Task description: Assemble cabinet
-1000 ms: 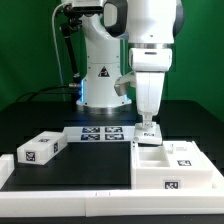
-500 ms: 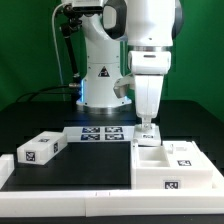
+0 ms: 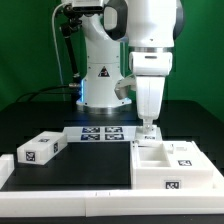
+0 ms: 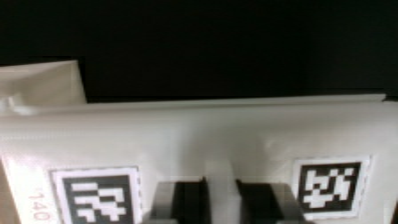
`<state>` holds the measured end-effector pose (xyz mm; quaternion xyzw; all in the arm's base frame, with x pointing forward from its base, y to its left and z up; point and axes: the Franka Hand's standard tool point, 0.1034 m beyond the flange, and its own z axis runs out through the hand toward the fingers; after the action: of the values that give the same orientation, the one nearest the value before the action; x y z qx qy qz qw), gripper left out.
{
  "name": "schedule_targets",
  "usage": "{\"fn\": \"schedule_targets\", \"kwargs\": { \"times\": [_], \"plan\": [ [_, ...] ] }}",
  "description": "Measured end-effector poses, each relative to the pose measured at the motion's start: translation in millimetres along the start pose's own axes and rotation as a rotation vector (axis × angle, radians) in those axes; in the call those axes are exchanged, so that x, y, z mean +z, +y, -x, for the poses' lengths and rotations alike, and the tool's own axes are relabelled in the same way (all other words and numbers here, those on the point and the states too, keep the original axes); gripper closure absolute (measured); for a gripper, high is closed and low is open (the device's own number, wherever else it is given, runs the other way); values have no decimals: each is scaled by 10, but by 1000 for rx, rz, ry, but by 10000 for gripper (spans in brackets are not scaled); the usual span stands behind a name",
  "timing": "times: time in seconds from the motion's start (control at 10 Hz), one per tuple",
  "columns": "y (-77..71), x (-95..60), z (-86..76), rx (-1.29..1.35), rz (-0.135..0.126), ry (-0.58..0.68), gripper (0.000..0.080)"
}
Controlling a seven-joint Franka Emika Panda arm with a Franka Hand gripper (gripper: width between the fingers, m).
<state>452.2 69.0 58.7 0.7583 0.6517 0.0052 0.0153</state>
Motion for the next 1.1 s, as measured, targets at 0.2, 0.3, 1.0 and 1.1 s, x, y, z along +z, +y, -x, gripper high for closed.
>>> {"fn": "schedule_targets", "kwargs": {
  "times": [0.2,0.3,1.0,1.1],
  "plan": [
    [0,0,-1,0,0,0,731],
    [0,0,-1,0,0,0,731],
    [62,-7,34,-35,-21,-18,731],
    [61,-4,38,-42,-23,-19,731]
  ]
}}
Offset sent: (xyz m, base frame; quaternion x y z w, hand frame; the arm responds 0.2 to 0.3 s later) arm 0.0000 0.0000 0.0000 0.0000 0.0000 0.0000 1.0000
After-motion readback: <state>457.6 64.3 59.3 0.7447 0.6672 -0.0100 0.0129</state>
